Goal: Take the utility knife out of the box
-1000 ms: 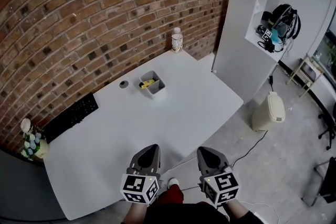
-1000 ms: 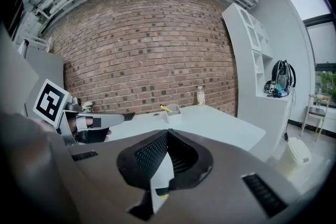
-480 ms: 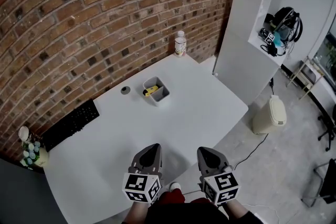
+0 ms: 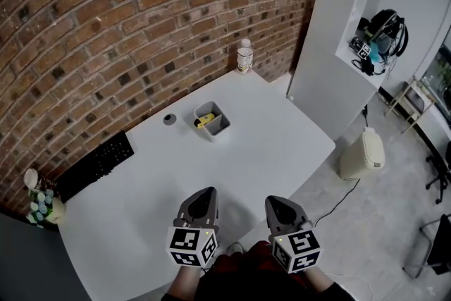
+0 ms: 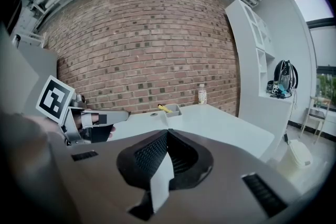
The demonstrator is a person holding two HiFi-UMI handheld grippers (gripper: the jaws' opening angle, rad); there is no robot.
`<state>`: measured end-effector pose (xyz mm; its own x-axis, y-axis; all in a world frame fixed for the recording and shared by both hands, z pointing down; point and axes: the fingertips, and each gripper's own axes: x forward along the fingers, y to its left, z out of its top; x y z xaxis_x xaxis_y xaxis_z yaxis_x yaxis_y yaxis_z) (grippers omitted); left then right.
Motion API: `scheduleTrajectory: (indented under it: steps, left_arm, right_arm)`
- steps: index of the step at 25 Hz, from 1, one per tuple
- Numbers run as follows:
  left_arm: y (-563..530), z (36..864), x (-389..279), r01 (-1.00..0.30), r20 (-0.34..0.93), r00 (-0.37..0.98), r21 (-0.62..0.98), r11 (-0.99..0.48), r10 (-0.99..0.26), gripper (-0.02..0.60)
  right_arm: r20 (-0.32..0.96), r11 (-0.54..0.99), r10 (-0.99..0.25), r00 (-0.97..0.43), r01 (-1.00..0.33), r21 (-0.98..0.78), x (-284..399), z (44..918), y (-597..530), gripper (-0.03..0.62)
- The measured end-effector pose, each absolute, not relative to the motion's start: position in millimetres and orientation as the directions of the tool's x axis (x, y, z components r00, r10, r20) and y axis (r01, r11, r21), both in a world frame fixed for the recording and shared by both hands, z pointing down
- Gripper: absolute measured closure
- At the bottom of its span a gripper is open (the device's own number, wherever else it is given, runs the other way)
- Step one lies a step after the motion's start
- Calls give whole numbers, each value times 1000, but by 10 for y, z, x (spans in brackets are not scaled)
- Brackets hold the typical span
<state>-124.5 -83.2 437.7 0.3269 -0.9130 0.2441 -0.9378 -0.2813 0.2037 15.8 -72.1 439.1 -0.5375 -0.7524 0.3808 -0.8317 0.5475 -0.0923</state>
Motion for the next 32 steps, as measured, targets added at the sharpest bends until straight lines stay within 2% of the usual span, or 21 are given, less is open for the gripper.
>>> scheduleTrajectory:
  steps: [20, 32]
  left_arm:
    - [-1346, 4498, -1263, -971, 291, 213, 171, -168, -933, 575]
    - [-1906, 4611, -1409, -982, 337, 79, 189, -15, -938, 509]
  right_arm:
    - [380, 601, -709, -594, -791, -115, 245, 4459, -1305, 586]
    - [407, 704, -605, -684, -699, -128, 114, 4563, -2039, 586]
